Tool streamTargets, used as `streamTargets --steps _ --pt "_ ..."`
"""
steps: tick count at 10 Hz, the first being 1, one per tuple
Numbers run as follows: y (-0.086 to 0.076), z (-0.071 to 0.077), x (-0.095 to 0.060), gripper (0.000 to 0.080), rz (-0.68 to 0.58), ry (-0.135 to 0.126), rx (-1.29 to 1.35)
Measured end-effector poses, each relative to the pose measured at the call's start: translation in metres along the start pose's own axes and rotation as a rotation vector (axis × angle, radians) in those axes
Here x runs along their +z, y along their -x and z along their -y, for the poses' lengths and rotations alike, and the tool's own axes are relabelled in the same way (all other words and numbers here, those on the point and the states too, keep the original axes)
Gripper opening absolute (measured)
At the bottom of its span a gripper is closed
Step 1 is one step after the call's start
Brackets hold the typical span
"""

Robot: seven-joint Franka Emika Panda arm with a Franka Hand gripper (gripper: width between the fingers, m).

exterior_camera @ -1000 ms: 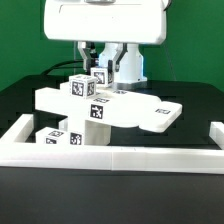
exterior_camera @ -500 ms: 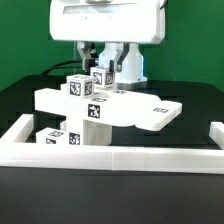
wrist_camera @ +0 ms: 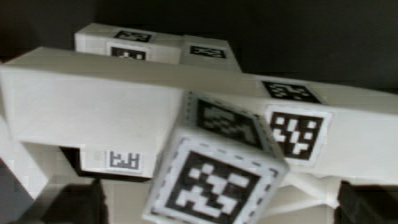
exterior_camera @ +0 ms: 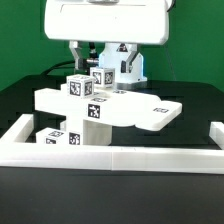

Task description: Assemble chair

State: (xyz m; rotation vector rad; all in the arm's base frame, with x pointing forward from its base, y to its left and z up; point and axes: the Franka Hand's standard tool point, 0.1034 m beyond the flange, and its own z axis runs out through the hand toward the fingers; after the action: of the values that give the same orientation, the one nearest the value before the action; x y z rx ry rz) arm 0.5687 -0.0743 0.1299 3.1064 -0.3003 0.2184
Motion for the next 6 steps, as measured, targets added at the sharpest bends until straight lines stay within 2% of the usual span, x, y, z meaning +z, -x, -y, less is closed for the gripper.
streamTargets --steps 6 --pt "0.0033 -0.0015 0.0017 0.0648 0.002 0.002 -0.355"
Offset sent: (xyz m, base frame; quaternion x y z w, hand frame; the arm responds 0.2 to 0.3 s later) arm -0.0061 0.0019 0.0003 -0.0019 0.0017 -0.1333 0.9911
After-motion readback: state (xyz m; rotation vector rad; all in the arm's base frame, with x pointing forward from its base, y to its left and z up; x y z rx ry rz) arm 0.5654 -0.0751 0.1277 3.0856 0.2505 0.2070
